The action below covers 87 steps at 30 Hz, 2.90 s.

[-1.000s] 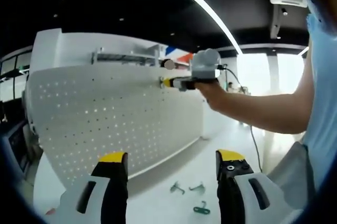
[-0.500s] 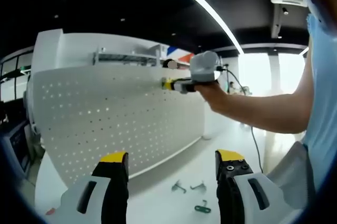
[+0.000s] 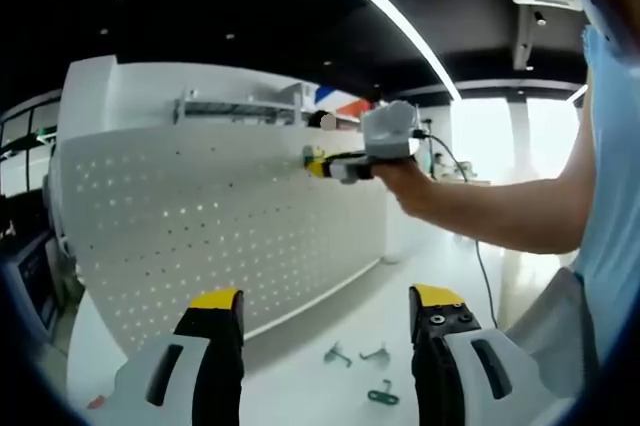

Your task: Insert the hook assembly into the mounting plate slot until the hook locks in place.

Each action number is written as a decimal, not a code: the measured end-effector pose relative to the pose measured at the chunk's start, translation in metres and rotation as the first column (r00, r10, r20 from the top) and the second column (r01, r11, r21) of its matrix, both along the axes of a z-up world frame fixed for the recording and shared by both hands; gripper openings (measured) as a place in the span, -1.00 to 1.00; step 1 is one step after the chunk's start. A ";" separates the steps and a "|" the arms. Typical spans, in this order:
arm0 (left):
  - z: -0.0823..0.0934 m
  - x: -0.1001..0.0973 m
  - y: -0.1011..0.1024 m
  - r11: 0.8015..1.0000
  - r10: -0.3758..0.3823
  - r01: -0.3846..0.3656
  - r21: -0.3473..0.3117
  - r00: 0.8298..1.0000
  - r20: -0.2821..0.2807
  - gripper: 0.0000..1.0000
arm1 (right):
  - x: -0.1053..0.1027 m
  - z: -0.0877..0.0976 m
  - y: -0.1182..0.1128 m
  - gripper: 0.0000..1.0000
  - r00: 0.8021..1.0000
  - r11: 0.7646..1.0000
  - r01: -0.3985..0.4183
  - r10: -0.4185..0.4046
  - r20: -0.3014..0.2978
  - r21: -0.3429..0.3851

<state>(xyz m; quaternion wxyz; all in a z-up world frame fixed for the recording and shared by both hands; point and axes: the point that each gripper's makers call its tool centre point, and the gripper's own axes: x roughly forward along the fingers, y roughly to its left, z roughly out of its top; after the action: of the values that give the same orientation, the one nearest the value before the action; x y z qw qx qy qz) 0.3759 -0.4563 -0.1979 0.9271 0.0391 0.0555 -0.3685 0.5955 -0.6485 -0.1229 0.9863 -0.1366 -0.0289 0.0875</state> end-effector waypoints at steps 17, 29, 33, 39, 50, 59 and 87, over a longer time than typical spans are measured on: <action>-0.001 -0.002 -0.001 1.000 -0.002 0.002 0.010 1.000 0.001 0.37 | -0.010 0.010 -0.009 0.47 0.998 0.991 -0.059 0.057 0.021 0.120; -0.009 -0.007 -0.002 1.000 -0.009 0.009 0.024 1.000 -0.014 0.36 | -0.035 0.015 -0.010 0.63 0.993 0.981 -0.113 0.108 0.037 0.160; -0.014 -0.010 -0.006 0.999 -0.017 0.017 0.027 1.000 -0.024 0.35 | -0.045 0.014 -0.010 0.63 0.992 0.980 -0.124 0.120 0.040 0.155; -0.026 -0.015 -0.015 0.999 -0.033 0.034 0.033 0.998 -0.049 0.34 | -0.060 0.007 -0.009 0.63 0.989 0.976 -0.145 0.143 0.027 0.161; -0.048 -0.026 -0.034 0.993 -0.075 0.081 0.085 0.994 -0.078 0.34 | -0.082 -0.006 -0.008 0.63 0.986 0.974 -0.167 0.168 0.005 0.152; -0.070 -0.035 -0.049 0.985 -0.101 0.115 0.125 0.988 -0.118 0.33 | -0.095 -0.018 -0.003 0.62 0.981 0.973 -0.187 0.191 -0.017 0.137; -0.118 -0.043 -0.066 0.960 -0.117 0.168 0.223 0.967 -0.226 0.16 | -0.106 -0.033 -0.008 0.59 0.979 0.969 -0.194 0.202 -0.040 0.151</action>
<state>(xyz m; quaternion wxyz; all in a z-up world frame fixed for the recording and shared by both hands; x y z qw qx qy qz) 0.3328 -0.5226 -0.3155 0.8753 0.1156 0.1947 -0.4272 0.4898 -0.6565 -0.1557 0.9805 -0.0578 -0.0214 0.1868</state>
